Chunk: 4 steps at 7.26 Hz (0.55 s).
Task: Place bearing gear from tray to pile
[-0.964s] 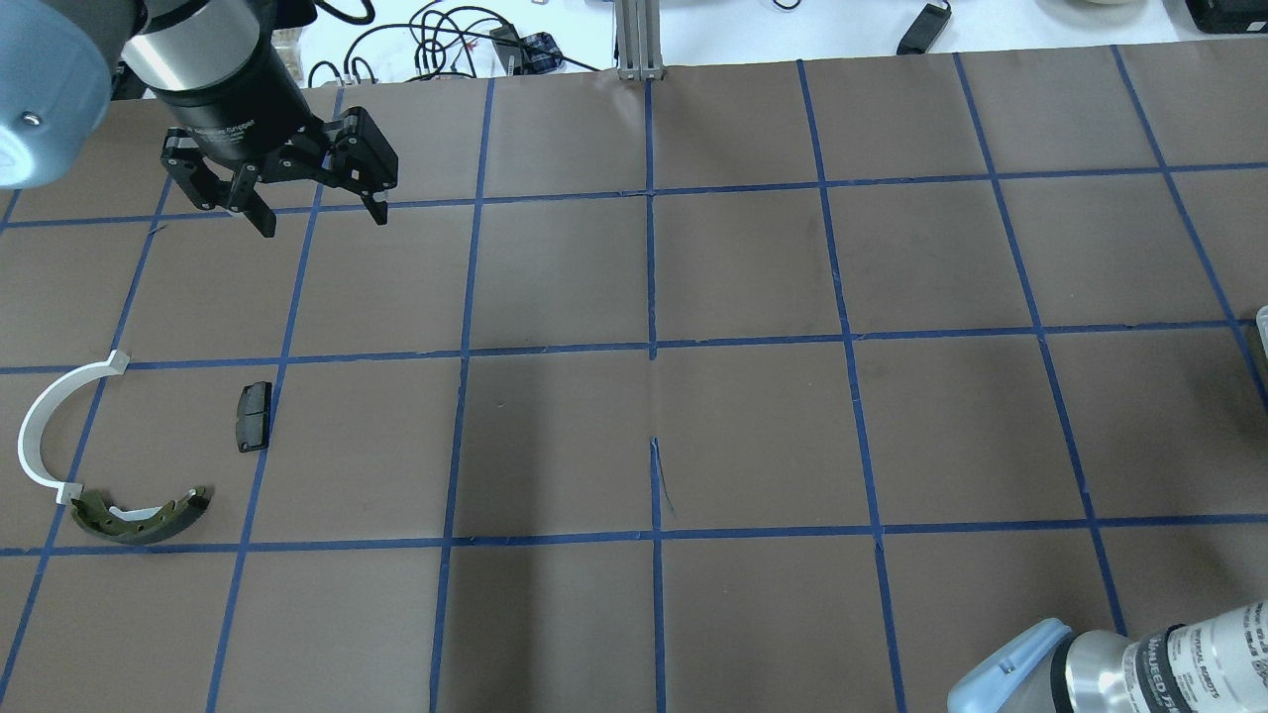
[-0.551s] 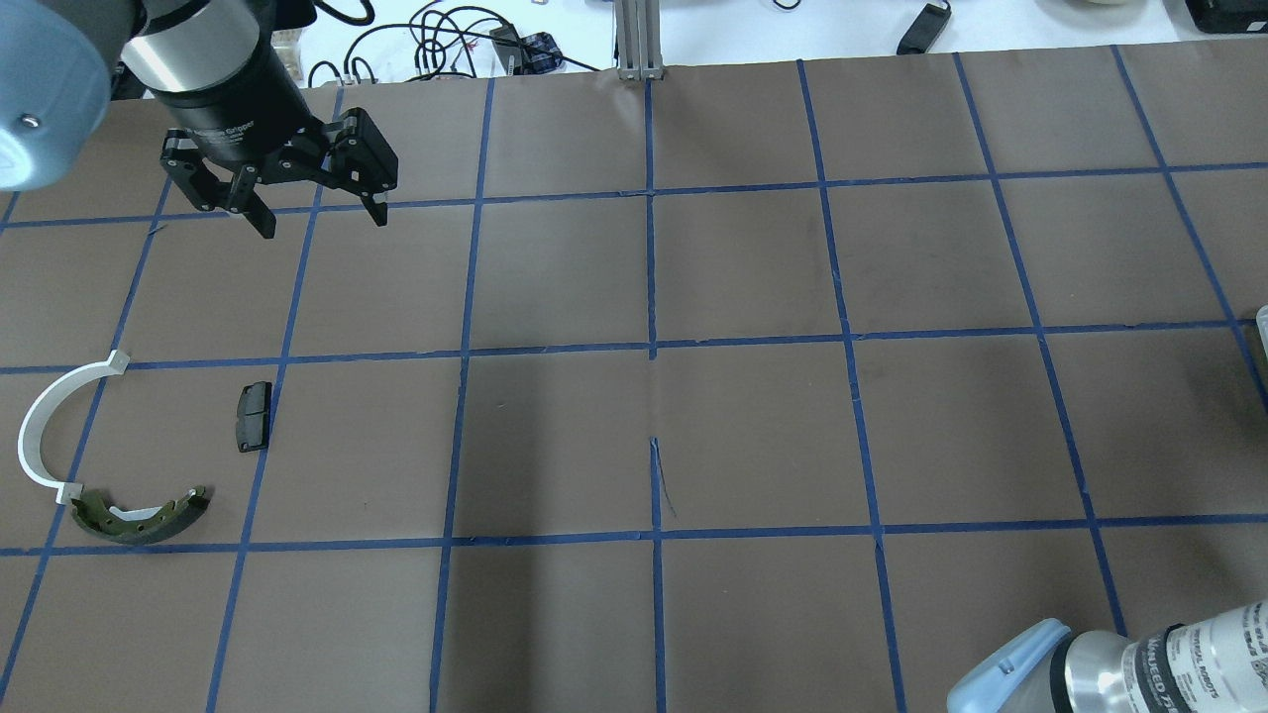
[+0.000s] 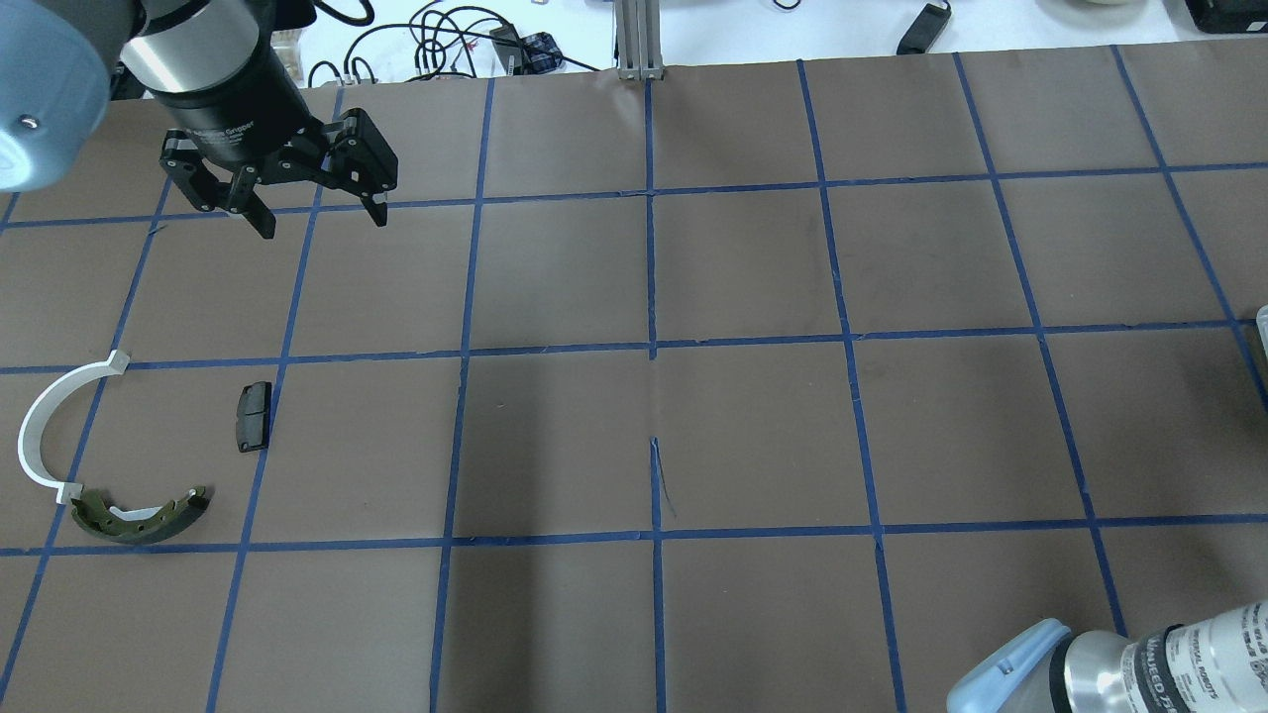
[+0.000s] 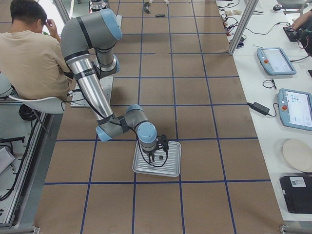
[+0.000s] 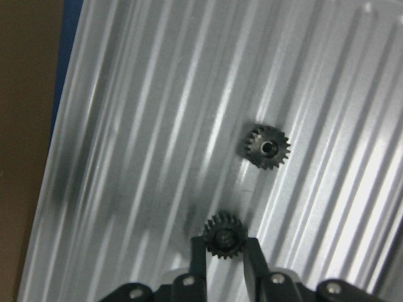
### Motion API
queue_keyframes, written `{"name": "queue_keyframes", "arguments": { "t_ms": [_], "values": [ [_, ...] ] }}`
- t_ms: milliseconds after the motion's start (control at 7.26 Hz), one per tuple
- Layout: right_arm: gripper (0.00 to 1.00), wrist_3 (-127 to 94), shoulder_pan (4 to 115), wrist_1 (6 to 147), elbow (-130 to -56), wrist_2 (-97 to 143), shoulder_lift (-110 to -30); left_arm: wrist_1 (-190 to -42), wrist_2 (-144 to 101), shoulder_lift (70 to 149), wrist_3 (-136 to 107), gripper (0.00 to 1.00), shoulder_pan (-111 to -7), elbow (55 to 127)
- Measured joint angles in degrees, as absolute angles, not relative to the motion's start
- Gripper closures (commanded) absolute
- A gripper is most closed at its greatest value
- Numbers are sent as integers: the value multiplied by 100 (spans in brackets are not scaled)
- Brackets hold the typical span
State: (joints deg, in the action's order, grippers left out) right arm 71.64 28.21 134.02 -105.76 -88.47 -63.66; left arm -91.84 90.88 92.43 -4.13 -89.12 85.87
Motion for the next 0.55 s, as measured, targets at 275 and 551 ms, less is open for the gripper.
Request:
{"name": "queue_keyframes", "arguments": {
  "t_ms": [275,551],
  "values": [
    [88,6997,2975,13096,-10596,-8935,-6796,-9184,9088,9242,-413,0,-8912,8587],
    [88,6094,3466,11811,-10625,-9194,-7768,-9184,9088,9242,-413,0,-8912,8587]
  ]
}}
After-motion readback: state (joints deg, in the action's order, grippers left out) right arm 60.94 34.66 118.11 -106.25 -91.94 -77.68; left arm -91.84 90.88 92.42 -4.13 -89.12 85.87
